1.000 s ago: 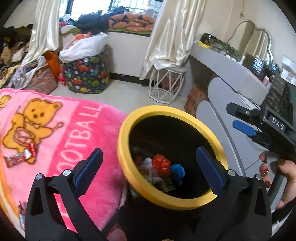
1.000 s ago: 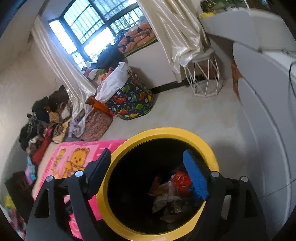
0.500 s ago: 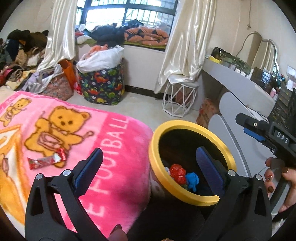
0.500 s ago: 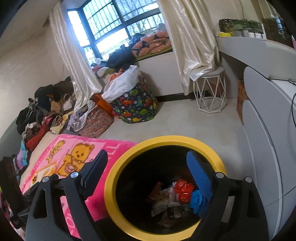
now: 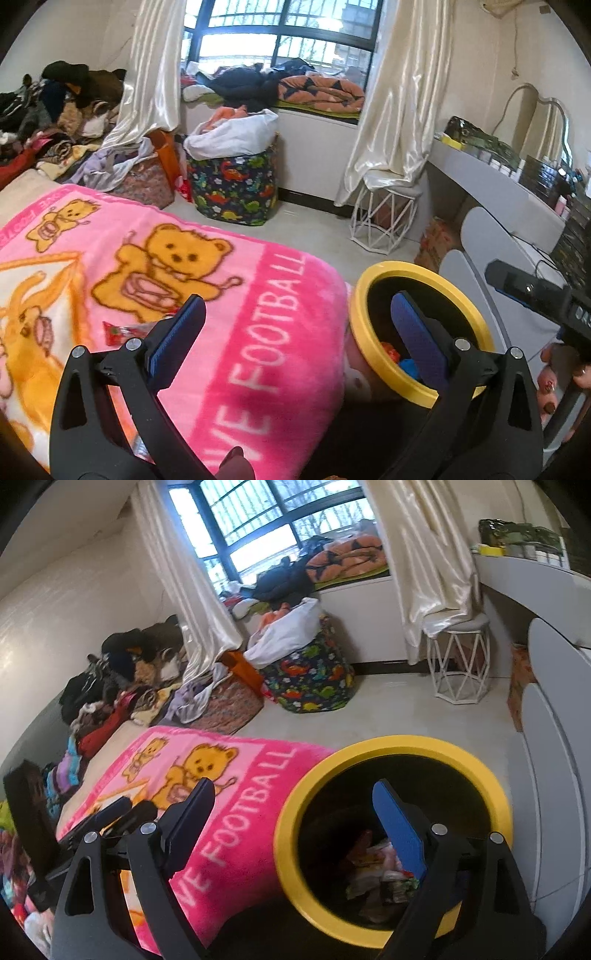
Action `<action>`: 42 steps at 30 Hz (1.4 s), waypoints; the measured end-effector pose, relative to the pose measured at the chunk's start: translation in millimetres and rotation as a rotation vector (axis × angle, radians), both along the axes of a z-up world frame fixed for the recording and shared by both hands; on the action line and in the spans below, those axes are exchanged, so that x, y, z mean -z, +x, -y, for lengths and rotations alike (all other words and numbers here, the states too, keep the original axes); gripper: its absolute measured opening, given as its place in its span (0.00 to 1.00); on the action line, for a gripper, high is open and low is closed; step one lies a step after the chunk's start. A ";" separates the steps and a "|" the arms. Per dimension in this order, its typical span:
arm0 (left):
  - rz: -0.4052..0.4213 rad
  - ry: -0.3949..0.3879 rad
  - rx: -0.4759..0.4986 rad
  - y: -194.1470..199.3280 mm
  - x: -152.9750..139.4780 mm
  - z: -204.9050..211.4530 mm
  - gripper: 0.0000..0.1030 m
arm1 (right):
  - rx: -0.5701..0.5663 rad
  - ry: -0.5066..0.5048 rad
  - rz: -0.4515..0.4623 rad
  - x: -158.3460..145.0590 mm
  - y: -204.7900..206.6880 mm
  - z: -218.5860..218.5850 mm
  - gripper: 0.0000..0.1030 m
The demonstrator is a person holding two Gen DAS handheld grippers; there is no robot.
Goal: Collect trash
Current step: 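Move both open grippers back over the remaining wrappers on the blanket, then grasp the red-white candy wrapper with the left gripper while the right grasps the chocolate bar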
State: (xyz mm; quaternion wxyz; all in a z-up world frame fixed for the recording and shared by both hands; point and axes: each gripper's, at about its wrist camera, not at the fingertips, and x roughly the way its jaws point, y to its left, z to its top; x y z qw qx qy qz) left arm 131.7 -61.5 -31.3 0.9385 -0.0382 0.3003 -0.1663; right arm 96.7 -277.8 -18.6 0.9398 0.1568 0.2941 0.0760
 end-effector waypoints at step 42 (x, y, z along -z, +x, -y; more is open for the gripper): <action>-0.189 0.011 -0.068 78.4 86.2 -170.5 0.86 | -0.518 -0.125 -0.327 102.0 19.4 -256.2 0.65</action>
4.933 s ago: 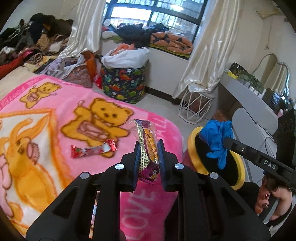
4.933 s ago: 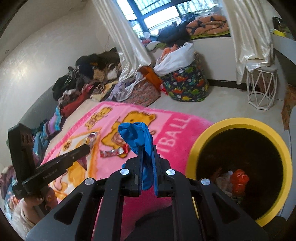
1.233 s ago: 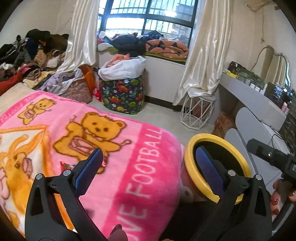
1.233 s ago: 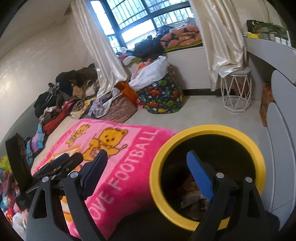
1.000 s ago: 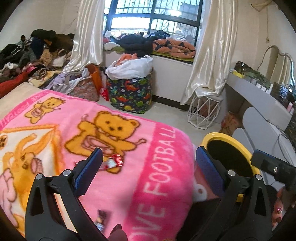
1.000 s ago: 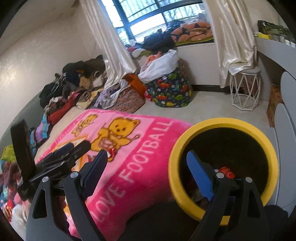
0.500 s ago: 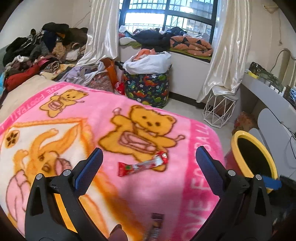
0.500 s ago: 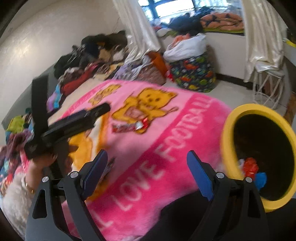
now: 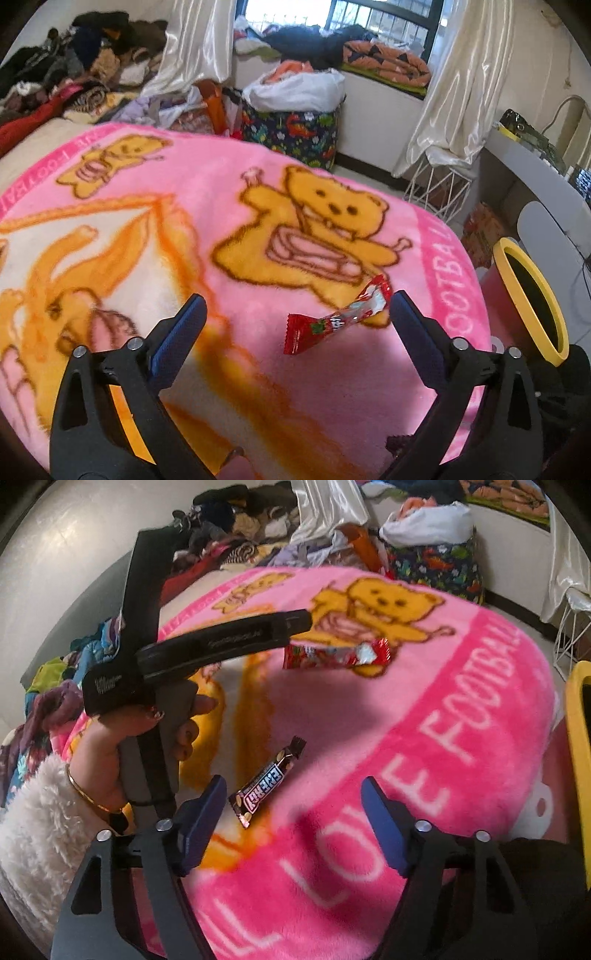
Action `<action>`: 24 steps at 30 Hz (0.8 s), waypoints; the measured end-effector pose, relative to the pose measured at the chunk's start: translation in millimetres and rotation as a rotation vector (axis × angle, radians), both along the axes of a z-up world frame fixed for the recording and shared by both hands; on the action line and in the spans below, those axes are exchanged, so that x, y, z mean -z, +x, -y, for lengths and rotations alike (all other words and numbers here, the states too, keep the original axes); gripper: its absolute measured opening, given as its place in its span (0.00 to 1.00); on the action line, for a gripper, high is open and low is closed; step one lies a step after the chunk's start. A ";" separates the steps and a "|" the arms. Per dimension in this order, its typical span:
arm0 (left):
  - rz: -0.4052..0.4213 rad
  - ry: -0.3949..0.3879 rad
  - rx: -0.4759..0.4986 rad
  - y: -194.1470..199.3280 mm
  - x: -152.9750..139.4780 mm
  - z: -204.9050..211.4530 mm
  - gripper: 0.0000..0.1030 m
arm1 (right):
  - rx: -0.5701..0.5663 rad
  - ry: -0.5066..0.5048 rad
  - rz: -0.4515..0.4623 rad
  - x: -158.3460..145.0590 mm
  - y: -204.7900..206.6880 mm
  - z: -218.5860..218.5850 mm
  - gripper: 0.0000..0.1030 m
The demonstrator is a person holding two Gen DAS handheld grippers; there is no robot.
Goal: Collect trash
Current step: 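Grasp the red-white candy wrapper with the left gripper while the right grasps the chocolate bar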
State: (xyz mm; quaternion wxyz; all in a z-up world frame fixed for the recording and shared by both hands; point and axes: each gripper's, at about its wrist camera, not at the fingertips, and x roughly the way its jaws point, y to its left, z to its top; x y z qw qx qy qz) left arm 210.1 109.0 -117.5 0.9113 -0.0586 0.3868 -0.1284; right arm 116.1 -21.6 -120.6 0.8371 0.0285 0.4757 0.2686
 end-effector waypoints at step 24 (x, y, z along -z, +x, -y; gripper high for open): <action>-0.078 0.017 0.098 1.0 22.8 31.0 0.06 | -0.017 0.117 -0.079 10.7 5.1 12.5 0.08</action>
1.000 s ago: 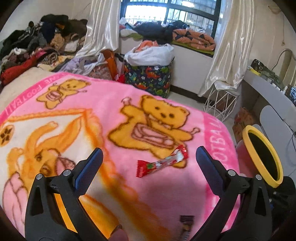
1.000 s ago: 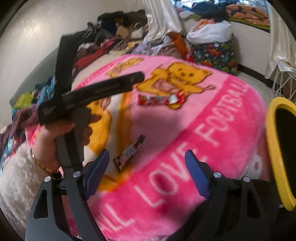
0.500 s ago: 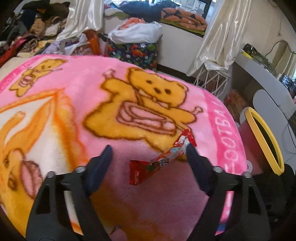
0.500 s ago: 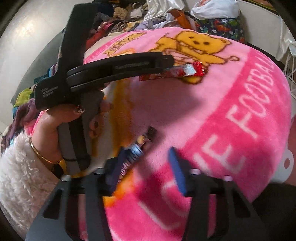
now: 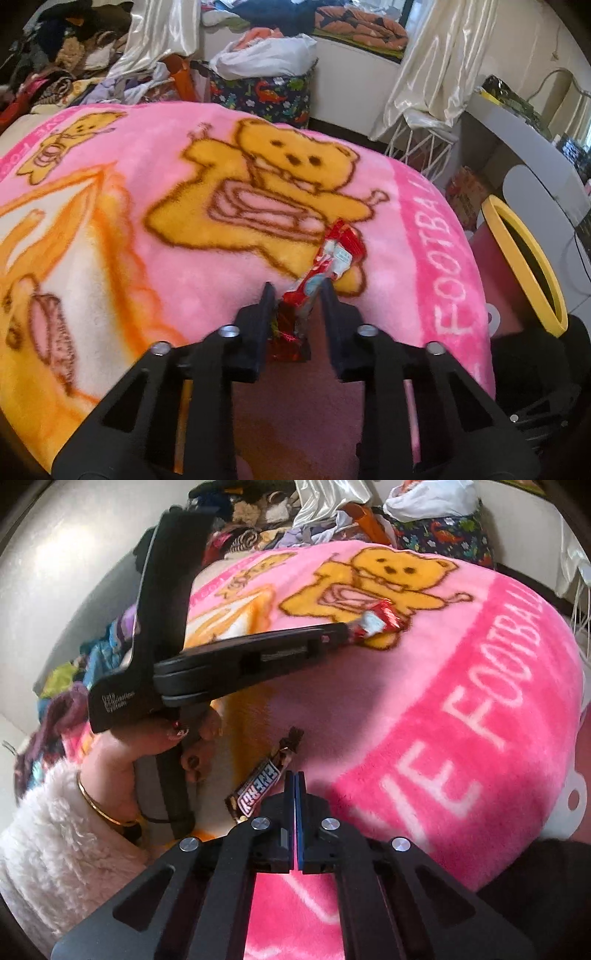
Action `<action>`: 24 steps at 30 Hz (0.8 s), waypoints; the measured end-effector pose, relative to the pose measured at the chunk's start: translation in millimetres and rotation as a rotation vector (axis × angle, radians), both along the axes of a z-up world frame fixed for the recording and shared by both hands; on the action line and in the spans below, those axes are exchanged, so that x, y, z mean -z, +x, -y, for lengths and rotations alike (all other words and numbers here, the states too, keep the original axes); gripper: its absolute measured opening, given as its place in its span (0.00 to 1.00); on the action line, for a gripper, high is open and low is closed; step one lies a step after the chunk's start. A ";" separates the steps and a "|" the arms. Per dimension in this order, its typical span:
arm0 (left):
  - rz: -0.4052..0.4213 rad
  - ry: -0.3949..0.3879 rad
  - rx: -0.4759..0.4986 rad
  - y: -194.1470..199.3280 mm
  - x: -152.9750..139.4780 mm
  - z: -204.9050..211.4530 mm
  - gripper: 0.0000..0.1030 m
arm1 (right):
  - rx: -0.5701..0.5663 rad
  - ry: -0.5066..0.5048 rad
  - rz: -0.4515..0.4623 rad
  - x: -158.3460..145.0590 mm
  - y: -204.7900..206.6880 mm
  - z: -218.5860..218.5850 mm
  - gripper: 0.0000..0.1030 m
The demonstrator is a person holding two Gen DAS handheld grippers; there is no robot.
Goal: Collect trash
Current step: 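Grasp the red-white candy wrapper with the left gripper while the right grasps the chocolate bar, then carry the candy wrapper and chocolate bar over the yellow-rimmed bin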
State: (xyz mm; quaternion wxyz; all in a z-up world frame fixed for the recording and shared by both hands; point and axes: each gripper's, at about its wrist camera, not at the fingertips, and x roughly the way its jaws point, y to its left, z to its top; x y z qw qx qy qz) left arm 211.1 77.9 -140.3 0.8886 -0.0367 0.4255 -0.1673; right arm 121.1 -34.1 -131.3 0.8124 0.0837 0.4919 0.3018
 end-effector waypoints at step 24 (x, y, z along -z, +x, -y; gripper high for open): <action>0.125 -0.043 -0.063 -48.5 -54.9 3.8 0.02 | 0.122 0.035 0.142 -43.6 10.3 43.0 0.21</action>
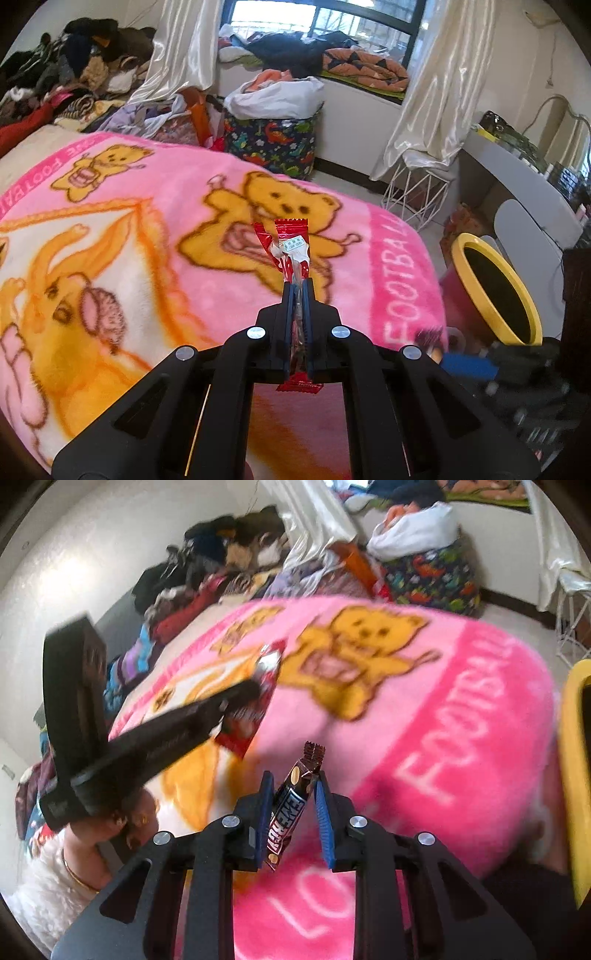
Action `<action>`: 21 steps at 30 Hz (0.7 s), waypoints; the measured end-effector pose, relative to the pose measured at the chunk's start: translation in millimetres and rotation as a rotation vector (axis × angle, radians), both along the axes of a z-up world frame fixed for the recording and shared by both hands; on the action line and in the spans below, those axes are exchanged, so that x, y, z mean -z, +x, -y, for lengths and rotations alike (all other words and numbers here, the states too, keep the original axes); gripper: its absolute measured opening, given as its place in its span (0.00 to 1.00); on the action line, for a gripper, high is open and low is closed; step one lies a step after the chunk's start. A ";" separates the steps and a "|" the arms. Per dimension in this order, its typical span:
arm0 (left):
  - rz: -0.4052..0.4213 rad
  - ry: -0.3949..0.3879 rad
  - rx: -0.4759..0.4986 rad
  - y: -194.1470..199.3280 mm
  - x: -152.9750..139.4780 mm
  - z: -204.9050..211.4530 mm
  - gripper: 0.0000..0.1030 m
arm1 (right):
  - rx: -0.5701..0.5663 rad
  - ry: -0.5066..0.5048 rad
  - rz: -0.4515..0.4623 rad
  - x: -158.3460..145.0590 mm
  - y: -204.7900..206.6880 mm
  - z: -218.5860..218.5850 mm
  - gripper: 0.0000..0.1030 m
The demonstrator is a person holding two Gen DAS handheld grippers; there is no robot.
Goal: Collect trash
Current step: 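Carry the candy wrapper and chocolate bar over the yellow-rimmed bin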
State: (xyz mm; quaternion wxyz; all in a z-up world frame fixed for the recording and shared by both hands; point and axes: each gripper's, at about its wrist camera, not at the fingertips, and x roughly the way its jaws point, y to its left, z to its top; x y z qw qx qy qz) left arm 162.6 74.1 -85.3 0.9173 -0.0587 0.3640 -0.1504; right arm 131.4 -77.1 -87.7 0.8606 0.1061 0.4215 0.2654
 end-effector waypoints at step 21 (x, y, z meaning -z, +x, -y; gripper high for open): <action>0.064 -0.014 0.170 -10.2 -32.9 104.4 0.02 | 0.284 0.001 0.136 -43.8 0.0 144.7 0.21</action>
